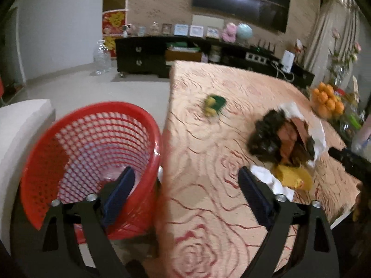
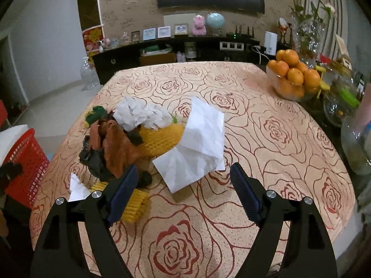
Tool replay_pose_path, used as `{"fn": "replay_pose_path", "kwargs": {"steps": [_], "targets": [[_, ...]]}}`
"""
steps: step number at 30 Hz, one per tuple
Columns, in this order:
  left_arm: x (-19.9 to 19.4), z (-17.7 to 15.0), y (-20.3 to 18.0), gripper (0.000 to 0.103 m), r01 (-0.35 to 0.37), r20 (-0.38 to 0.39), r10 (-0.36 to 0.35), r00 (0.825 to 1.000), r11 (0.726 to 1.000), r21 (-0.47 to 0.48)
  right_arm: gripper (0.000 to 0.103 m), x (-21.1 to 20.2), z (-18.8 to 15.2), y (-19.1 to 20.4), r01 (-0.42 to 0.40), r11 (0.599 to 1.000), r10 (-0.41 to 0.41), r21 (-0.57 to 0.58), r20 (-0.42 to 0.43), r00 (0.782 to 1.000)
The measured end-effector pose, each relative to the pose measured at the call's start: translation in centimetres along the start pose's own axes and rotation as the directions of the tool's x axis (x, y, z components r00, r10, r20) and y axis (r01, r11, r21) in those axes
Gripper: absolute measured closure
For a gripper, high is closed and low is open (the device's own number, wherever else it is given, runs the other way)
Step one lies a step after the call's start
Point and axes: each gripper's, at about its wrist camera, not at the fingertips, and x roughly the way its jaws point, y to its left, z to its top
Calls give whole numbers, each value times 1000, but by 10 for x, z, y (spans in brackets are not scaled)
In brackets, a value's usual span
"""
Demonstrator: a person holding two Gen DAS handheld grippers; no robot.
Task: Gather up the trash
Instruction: 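Move both open grippers back over the trash on the table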
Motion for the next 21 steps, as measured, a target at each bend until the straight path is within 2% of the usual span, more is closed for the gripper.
{"fn": "replay_pose_path", "kwargs": {"steps": [2,3,8,13,18,20,21], "targets": [[6,-4,-16,15,14,-19,-13,1000,999,39,25,1,-1,-2,-4,1000,4,6,-2,1000],[8,-7,-27,14,-4,-19,5,1000,997,74,25,2,-2,-2,-6,1000,6,9,-4,1000],[12,-5,-29,14,-22,-17,23,1000,997,71,25,2,-2,-7,-17,1000,17,11,-5,1000],[6,3,-6,14,-53,18,53,998,998,-20,25,1,-2,-7,-30,999,30,17,-2,1000],[-12,4,-14,14,-139,106,137,985,990,19,25,-1,-1,-5,-42,999,42,16,4,999],[-20,7,-22,14,-135,135,128,983,990,43,25,-1,-1,-4,-45,999,45,16,2,999],[-23,8,-27,14,-109,142,100,985,993,53,25,0,-1,-4,-45,999,45,15,1,999]]}}
